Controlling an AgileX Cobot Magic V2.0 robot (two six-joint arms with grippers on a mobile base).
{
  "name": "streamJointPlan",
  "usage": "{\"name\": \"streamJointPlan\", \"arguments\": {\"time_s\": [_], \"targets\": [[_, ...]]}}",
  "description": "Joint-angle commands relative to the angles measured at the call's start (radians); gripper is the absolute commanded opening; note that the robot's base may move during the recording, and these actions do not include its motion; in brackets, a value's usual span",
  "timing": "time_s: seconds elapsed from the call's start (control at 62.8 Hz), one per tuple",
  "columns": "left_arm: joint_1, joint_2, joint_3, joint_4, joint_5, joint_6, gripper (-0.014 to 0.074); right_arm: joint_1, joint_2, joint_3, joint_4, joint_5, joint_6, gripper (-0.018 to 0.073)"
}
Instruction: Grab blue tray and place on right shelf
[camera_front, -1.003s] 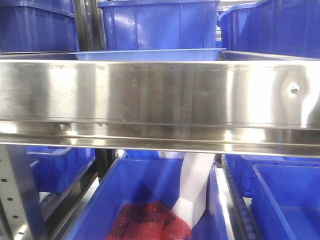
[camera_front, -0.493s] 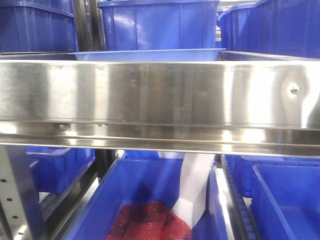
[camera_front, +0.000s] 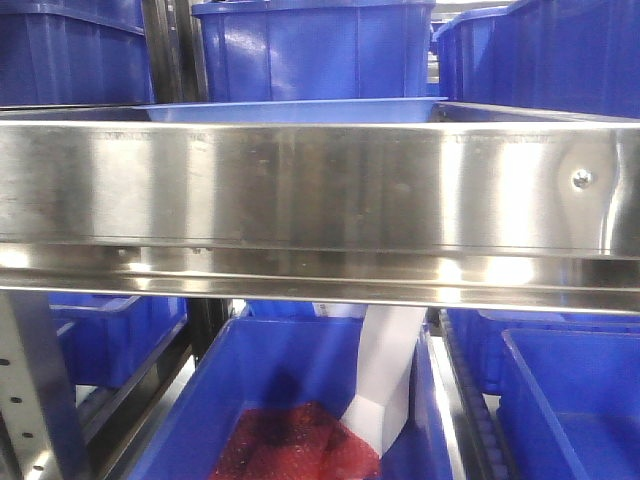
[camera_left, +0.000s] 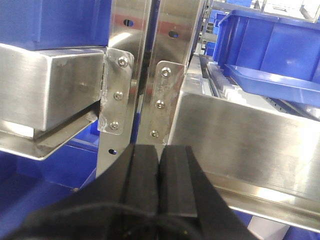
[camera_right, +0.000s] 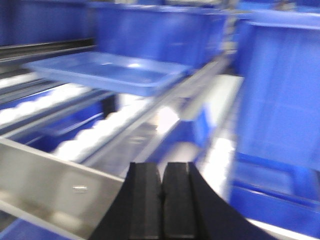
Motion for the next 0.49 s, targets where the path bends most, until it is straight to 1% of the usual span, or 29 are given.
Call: {"name": "streamJointPlan", "arguments": {"time_s": [0.0,0.08,0.175,0.286,0.398,0.477], "targets": [[-0.001,-0.012,0.029,-0.008,-0.083,0.006,-0.0048,-0.106,-0.058,0.027,0.075,-0.12,-0.089,0.0059],[-0.001,-0.012,0.029,-0.008,-0.083,0.006,-0.0048,-0.178,-0.127,0.087,0.083,-0.141,-0.09,0.0059],[-0.001,-0.012,0.029,-0.008,-0.083,0.006,-0.0048,-0.238,-0.187,0.165,0.096,-0.191,-0.09,0.0059],[-0.001,-0.012,0.029,-0.008,-0.083,0.006,-0.0048,-0.252,-0.183,0.241,0.1,-0.283,-0.09,0.0059],[-0.001,-0.012,0.029,-0.008,-0.083,0.006,-0.0048,-0.252,-0.183,0.316,0.101,-0.413,-0.081,0.0059],[-0.001,-0.012,0.029,-0.008,-0.083,0.006,-0.0048,-0.252,-0.183,0.313,0.101,-0.399,-0.078,0.0059]]}}
